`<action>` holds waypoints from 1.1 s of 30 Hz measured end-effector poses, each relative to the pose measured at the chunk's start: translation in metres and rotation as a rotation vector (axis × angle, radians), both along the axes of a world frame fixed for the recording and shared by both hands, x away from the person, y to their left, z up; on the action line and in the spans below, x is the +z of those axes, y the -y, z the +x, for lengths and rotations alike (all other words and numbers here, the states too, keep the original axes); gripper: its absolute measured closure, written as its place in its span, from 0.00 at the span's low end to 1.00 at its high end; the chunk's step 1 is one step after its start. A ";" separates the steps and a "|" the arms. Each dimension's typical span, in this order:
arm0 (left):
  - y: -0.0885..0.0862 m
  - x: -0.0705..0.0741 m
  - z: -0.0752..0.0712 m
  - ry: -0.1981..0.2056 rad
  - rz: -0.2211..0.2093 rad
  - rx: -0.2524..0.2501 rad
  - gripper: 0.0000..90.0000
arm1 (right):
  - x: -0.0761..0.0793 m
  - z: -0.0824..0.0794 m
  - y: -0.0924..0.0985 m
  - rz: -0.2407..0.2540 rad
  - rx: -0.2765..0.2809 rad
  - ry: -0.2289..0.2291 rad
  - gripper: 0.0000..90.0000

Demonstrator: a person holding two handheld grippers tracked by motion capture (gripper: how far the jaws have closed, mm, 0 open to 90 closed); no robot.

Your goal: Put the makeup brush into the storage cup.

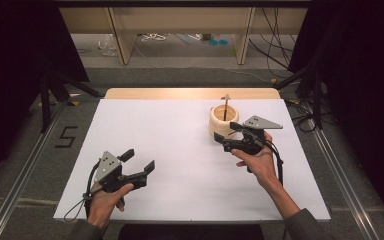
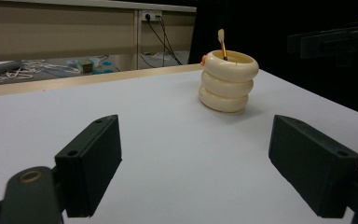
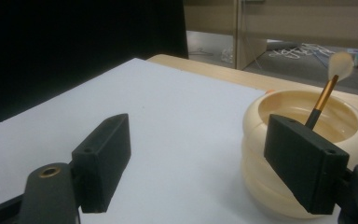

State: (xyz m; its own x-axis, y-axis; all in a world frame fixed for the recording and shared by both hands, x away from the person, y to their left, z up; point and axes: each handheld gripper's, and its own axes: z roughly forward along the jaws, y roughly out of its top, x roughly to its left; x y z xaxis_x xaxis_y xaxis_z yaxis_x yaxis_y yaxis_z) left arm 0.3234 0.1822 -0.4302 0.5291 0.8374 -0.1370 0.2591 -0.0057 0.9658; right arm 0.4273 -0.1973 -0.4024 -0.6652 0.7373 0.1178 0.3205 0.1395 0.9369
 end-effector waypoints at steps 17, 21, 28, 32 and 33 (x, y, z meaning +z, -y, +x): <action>0.000 0.000 0.000 0.000 -0.001 0.000 0.19 | -0.005 -0.010 -0.001 0.009 0.007 0.002 0.25; 0.000 0.000 0.000 0.000 -0.002 0.000 0.19 | -0.006 -0.014 -0.001 0.004 0.014 -0.032 0.26; 0.000 0.001 0.000 0.001 0.001 -0.002 0.19 | -0.008 -0.017 -0.002 -0.003 0.016 -0.010 0.26; 0.000 0.001 0.000 0.001 0.002 -0.003 0.19 | -0.008 -0.020 -0.003 0.000 0.024 -0.008 0.25; 0.000 0.001 0.000 0.002 0.002 -0.004 0.19 | -0.008 -0.022 -0.003 0.003 0.027 -0.035 0.25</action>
State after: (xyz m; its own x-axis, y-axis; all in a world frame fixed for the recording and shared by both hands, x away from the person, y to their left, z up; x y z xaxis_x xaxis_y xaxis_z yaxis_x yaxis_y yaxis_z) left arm 0.3229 0.1818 -0.4296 0.5324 0.8359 -0.1339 0.2571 -0.0089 0.9663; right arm 0.4058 -0.1945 -0.4103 -0.6806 0.7185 0.1434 0.3488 0.1457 0.9258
